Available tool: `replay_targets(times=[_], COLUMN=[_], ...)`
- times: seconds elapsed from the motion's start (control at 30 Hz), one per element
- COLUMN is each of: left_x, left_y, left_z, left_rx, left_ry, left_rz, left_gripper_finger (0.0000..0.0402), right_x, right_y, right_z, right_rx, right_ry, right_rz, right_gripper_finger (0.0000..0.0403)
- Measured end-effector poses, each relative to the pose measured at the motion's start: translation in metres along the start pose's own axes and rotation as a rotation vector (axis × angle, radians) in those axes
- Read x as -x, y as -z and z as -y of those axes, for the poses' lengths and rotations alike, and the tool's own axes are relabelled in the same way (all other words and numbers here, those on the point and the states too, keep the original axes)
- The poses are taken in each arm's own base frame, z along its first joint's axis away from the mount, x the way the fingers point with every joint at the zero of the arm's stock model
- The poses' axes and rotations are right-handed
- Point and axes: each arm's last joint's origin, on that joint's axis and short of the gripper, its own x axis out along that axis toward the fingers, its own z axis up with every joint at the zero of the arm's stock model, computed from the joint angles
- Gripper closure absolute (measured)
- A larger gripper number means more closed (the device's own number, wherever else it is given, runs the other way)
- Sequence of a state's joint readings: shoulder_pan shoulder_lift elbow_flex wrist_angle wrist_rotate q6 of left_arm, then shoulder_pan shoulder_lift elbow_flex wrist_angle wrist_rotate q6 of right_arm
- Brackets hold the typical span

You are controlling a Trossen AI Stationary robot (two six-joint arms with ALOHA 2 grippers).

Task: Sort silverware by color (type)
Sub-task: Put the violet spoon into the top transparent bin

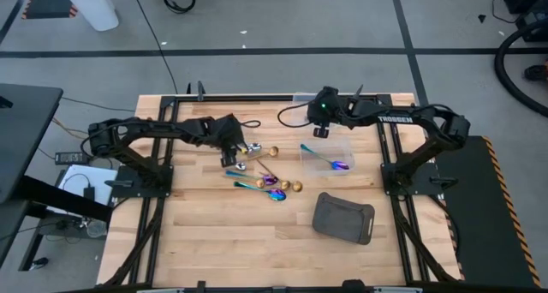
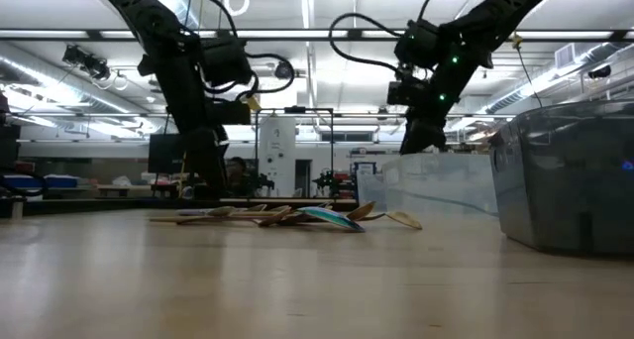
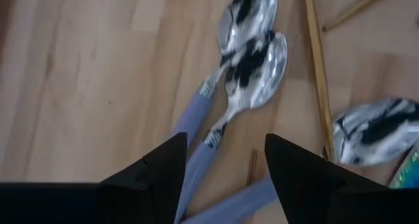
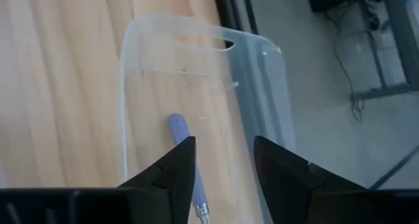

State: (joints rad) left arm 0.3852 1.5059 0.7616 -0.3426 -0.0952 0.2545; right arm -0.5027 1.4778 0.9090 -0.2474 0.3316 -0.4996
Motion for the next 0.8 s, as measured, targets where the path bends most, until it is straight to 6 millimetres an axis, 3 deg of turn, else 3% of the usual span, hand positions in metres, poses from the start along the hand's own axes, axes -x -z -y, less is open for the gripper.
replay_targets(times=[0.23, 0.4, 0.6, 0.8], left_x=[0.000, 0.000, -0.005, -0.019], left_y=[0.011, 0.012, 0.014, 0.021], left_z=[0.001, 0.001, 0.001, -0.002], left_rx=[-0.068, -0.101, -0.173, -0.178], left_ry=[0.057, 0.120, 0.199, 0.226], left_rz=[-0.104, -0.093, -0.090, -0.150], left_gripper_finger=[0.0192, 0.0212, 0.0220, 0.0221], right_x=[0.016, 0.040, 0.071, 0.094], right_y=[-0.015, -0.022, -0.025, -0.027], right_z=[-0.004, 0.000, 0.010, 0.013], right_rx=[-0.030, -0.052, -0.159, -0.256], right_ry=[0.023, 0.055, -0.007, -0.183], right_rz=[0.056, 0.127, 0.277, 0.430], right_gripper_finger=[0.0243, 0.0243, 0.0243, 0.0243])
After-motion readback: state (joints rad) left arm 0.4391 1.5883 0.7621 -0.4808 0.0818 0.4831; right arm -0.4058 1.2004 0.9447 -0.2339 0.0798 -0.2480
